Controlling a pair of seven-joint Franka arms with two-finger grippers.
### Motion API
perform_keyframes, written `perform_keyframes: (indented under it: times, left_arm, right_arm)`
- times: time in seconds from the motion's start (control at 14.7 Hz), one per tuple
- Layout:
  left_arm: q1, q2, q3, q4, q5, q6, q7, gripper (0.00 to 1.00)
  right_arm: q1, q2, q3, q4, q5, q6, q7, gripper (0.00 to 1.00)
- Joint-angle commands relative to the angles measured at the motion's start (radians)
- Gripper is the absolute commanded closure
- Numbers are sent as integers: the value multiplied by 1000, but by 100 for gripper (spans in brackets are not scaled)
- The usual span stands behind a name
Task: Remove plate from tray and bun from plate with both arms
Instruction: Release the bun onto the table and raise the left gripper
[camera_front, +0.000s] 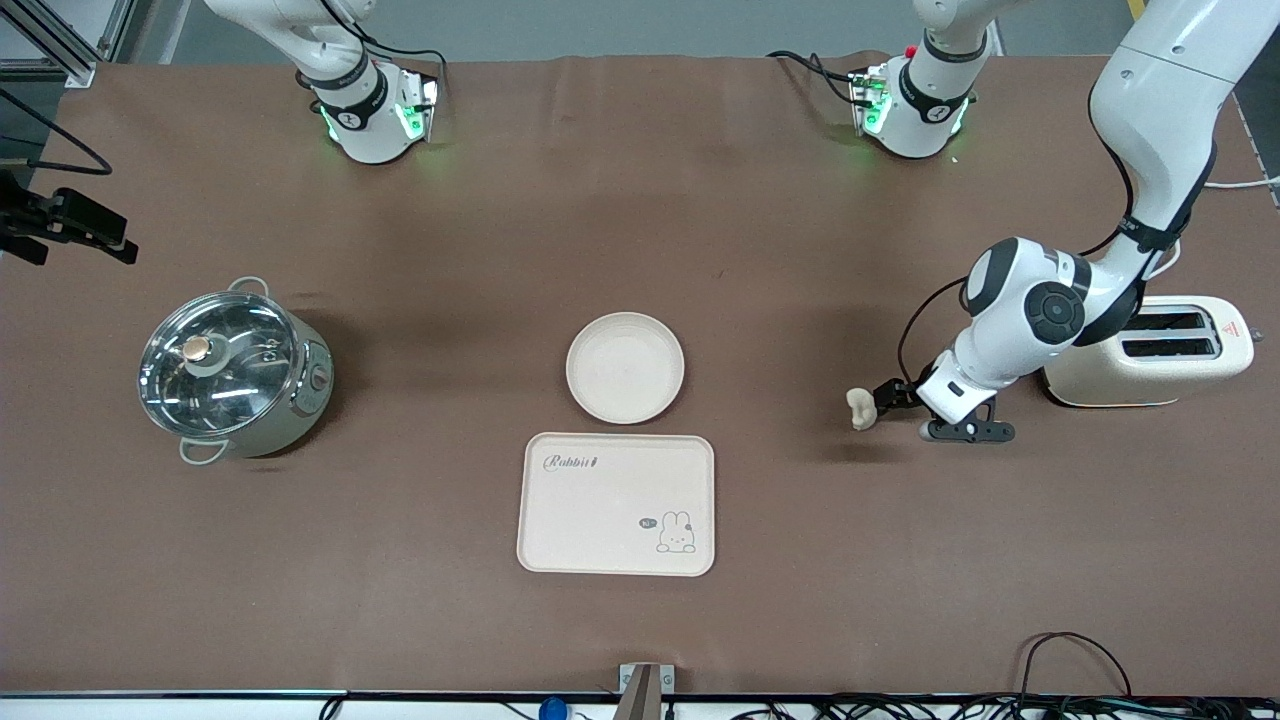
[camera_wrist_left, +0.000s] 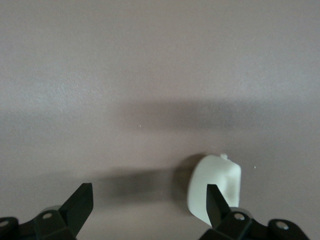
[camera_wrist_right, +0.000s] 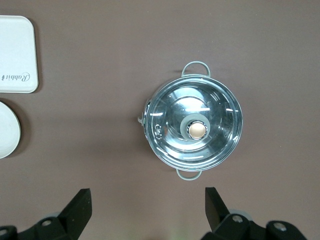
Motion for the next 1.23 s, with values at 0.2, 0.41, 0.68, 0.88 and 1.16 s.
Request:
perform_keyframes:
  times: [0.2, 0.41, 0.68, 0.88, 1.16]
  left_arm:
    - [-5, -25, -17, 80, 25, -111, -6, 0]
    - [-7, -50, -43, 127, 25, -193, 0, 0]
    - [-86, -132, -40, 245, -27, -392, 14, 0]
    - [-208, -180, 59, 418, -141, -616, 26, 0]
    - [-377, -353, 317, 471, -299, -768, 182, 0]
  right_arm:
    - [0, -1, 6, 6, -13, -3, 7, 0]
    - [2, -1, 7, 6, -15, -3, 7, 0]
    - [2, -1, 7, 6, -16, -1, 7, 0]
    - [2, -1, 7, 6, -16, -1, 6, 0]
    - [2, -1, 7, 6, -16, -1, 7, 0]
